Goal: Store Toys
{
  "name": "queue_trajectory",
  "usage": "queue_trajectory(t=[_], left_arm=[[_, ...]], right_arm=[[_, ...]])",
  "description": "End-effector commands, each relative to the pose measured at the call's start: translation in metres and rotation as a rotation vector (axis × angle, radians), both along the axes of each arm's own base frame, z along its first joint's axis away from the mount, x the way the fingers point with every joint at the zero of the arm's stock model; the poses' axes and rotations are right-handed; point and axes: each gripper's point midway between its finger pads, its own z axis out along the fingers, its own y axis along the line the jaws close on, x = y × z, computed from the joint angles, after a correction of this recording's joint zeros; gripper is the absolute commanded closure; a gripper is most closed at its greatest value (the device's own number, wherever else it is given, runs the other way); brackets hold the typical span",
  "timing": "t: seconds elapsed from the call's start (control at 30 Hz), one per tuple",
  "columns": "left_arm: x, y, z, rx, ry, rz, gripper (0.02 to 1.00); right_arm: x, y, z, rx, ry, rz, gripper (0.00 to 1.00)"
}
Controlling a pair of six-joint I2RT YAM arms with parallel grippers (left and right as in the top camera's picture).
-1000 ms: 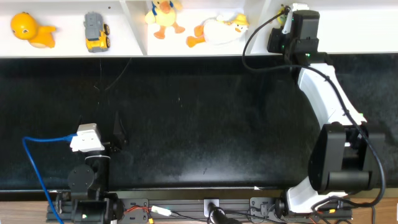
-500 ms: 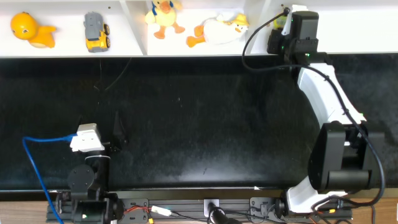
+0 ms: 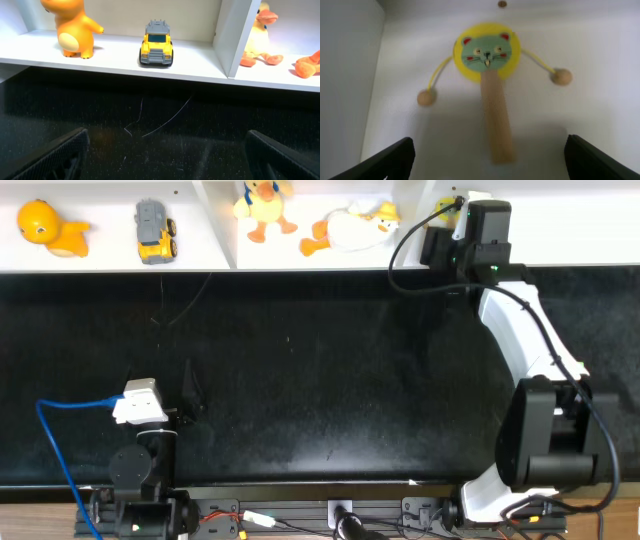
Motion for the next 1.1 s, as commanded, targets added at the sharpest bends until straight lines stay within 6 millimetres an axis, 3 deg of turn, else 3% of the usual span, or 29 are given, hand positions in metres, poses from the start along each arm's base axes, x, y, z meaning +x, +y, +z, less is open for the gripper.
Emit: queue_trajectory(t=[0.03,0.13,0.27,0.7,0.87,1.1], left_arm=[[0.0,-0.004,-0.001,-0.012,-0.008,-0.019,0.02],[0.0,-0.004,-0.001,-0.012,-0.008,-0.019,0.02],[0.0,-0.004,-0.001,-0.012,-0.008,-0.019,0.02],[0.0,-0.004,-0.001,-0.012,-0.008,-0.019,0.02],[0.0,-0.004,-0.001,-0.012,-0.008,-0.019,0.02],[0.0,-0.004,-0.001,-0.012,-0.008,-0.019,0.02]], right_arm=[[-0.011,-0.007,0.053,-0.007,-0.079,-0.026,0.123],[-0.029,-0.014,0.079,-0.036,-0.094,-0.058,0.014],[-0.068,-0.021,0.1,-0.05,-0.051,-0.092,0.003],[-0.197,-0.033,0.117,0.002,0.162,-0.265,0.003],[-0.226,-0.037,0.119,-0.021,0.199,-0.278,0.005],[-0.227,-0.047,0.117,-0.089,0.216,-0.261,0.005]])
